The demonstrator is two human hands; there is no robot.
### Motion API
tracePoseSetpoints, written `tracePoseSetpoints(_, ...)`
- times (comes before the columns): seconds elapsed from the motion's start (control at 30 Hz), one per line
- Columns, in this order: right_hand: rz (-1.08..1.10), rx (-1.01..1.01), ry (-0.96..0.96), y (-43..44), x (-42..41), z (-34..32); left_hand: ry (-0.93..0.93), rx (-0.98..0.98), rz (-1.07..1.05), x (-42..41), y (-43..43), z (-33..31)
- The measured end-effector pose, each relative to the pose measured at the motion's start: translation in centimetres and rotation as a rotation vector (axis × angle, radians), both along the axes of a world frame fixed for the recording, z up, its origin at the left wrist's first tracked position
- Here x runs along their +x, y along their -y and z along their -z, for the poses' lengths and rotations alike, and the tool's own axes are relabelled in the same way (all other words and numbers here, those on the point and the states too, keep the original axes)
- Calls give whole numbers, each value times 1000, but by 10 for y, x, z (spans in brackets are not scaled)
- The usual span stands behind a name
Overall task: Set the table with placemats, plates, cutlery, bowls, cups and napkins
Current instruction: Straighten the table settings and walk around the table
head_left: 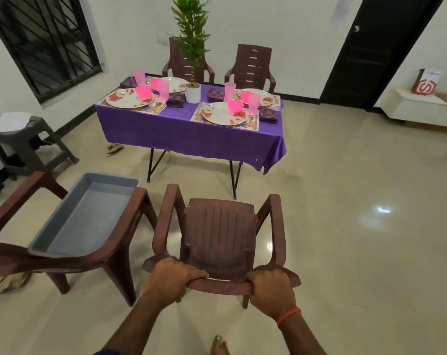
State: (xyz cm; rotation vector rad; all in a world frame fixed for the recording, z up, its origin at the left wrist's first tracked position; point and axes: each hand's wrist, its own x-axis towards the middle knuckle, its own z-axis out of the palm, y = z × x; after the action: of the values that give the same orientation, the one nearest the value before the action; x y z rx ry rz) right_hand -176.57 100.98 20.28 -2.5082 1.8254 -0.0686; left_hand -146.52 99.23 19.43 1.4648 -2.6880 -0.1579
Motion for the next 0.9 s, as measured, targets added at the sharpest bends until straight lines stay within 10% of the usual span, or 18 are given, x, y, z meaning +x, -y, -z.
tracePoseSetpoints(0.9, -1, -43, 63, 120, 16, -5, -17, 3, -35, 16, 144, -4)
